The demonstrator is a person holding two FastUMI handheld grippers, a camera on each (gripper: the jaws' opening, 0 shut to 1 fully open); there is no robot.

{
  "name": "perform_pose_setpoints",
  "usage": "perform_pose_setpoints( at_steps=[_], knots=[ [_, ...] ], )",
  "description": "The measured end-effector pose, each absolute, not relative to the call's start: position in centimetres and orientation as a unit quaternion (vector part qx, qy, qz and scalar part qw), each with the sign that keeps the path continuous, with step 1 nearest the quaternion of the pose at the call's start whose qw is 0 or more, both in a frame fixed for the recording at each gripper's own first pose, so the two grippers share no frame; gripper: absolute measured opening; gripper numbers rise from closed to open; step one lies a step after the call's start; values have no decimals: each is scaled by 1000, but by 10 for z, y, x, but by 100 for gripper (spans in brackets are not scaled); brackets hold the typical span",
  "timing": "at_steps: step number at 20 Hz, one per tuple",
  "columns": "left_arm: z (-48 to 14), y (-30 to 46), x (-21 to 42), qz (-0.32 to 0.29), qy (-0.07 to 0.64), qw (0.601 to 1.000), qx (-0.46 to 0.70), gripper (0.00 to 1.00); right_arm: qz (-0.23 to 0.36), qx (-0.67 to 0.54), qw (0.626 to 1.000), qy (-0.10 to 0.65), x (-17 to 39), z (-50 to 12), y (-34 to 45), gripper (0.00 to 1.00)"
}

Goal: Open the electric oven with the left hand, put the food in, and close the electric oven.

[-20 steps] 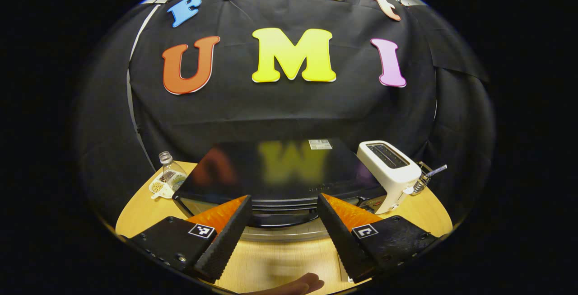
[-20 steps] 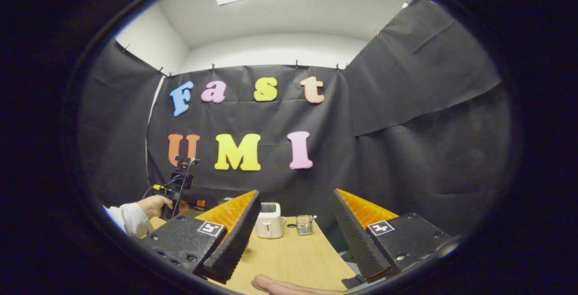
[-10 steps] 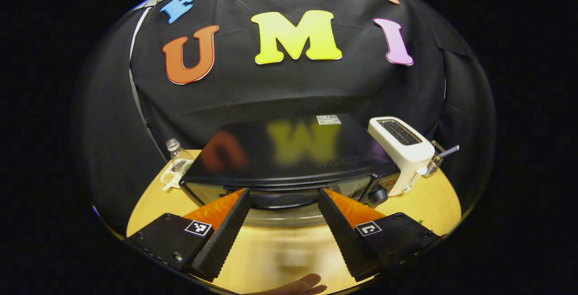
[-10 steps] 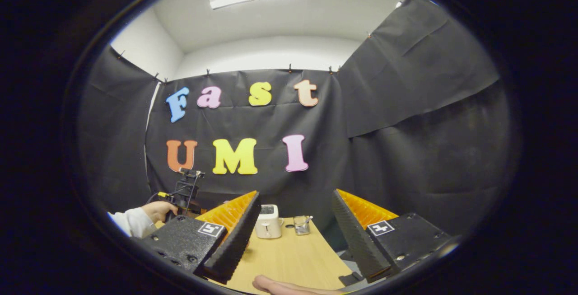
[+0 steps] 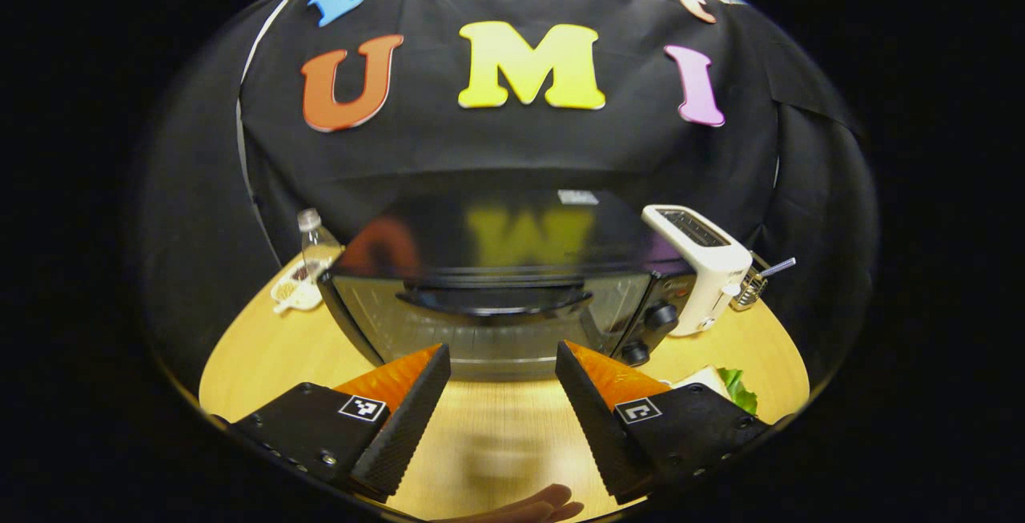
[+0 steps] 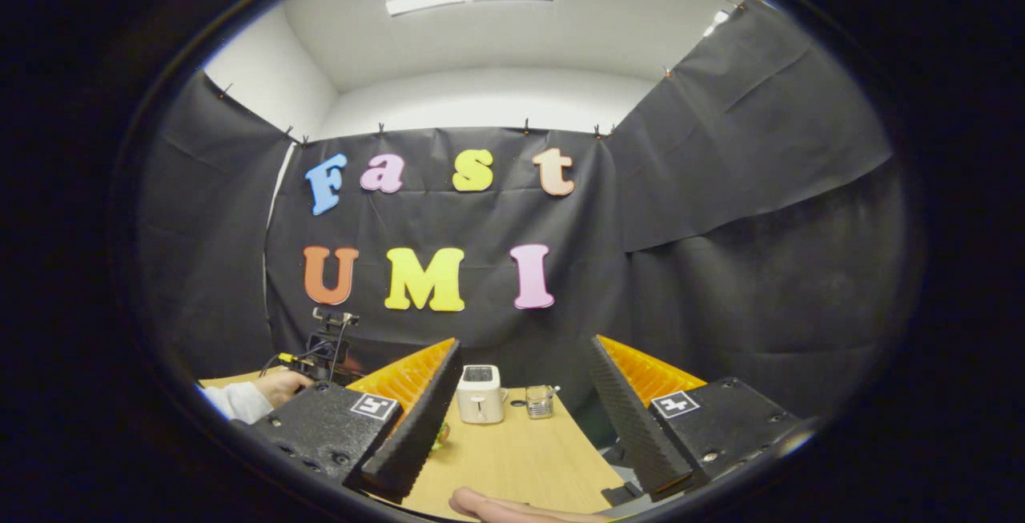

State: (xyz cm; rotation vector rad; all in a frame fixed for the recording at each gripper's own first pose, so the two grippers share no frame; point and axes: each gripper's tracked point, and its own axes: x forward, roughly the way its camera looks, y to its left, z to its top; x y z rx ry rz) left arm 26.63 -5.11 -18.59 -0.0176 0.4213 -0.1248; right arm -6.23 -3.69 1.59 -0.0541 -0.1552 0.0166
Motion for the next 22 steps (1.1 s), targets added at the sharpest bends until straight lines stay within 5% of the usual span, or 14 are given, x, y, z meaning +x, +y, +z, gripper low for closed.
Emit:
perform_pose_setpoints(
  at_steps=[3,4,5,9,10,11,12,13,14,15,22],
  knots=[
    [-159,-58,288,-71,167,983,0,88,14,-20,997,-72,-55,11,-32,89],
    [-164,-62,292,-76,177,981,-10,80,16,-20,997,-68,-53,9,-31,89],
    [-172,-65,299,-76,193,978,-23,89,16,-22,998,-64,-50,5,-31,100],
    [-193,-56,321,-57,224,973,-14,93,14,-28,998,-53,-45,-2,-38,100],
    [-187,-58,317,-56,216,975,-16,100,12,-30,998,-51,-45,-3,-40,100],
    [-193,-59,316,-57,230,971,-15,80,10,-30,998,-51,-45,-4,-43,100],
    [-189,-58,317,-60,225,972,-13,95,9,-28,998,-51,-45,-3,-44,100],
    [-192,-57,311,-59,237,970,-17,94,8,-27,998,-51,-45,-3,-45,100],
    [-190,-58,305,-58,237,969,-19,82,8,-27,998,-50,-45,-3,-44,100],
    [-195,-58,298,-58,241,969,-18,95,9,-25,998,-49,-47,-5,-43,100],
    [-219,-58,231,-55,222,973,-30,94,19,-15,999,-48,-60,-9,-36,100]
  ],
)
